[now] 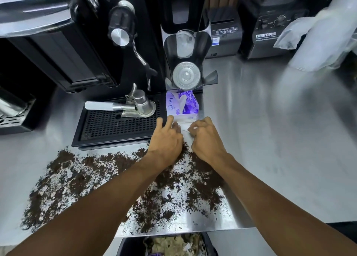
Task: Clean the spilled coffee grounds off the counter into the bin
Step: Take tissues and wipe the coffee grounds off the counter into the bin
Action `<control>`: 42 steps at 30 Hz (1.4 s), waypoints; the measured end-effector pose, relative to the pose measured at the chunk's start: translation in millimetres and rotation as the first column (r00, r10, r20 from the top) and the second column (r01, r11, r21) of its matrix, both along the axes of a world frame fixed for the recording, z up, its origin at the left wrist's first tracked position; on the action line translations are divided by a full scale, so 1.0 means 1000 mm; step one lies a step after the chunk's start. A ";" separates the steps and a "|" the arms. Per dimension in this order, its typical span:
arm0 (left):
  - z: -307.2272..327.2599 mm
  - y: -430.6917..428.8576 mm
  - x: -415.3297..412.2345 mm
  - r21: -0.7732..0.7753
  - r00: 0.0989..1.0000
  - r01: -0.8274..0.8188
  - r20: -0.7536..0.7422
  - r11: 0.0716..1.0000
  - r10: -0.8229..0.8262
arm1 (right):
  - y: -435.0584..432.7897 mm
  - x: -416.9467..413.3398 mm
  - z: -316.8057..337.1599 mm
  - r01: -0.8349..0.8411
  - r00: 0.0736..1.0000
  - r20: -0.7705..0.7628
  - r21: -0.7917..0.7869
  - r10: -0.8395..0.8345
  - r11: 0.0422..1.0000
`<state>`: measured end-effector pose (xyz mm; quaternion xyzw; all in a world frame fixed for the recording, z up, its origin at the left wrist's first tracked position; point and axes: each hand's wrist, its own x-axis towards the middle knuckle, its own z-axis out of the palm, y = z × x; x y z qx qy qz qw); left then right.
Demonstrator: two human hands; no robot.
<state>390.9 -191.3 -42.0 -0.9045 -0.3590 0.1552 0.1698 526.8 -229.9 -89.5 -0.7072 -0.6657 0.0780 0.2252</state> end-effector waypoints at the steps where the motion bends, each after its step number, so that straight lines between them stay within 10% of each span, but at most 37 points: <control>1: 0.001 -0.001 -0.001 -0.003 1.000 -0.003 -0.004 1.000 0.003 | 0.001 -0.001 0.000 -0.025 1.000 -0.006 -0.008 0.025 1.000; 17: 0.006 0.017 -0.003 -0.019 0.947 0.215 0.250 0.977 -0.203 | -0.001 0.007 0.010 0.053 0.970 -0.242 0.138 -0.018 0.989; 32: -0.021 -0.037 -0.079 -0.162 0.910 0.290 0.352 0.943 -0.219 | -0.063 -0.007 0.007 -0.263 0.928 -0.308 -0.146 0.209 0.954; 42: -0.004 0.007 -0.005 -0.245 0.937 0.219 0.324 0.945 -0.133 | -0.033 0.037 0.008 0.038 0.968 -0.243 -0.075 -0.055 0.996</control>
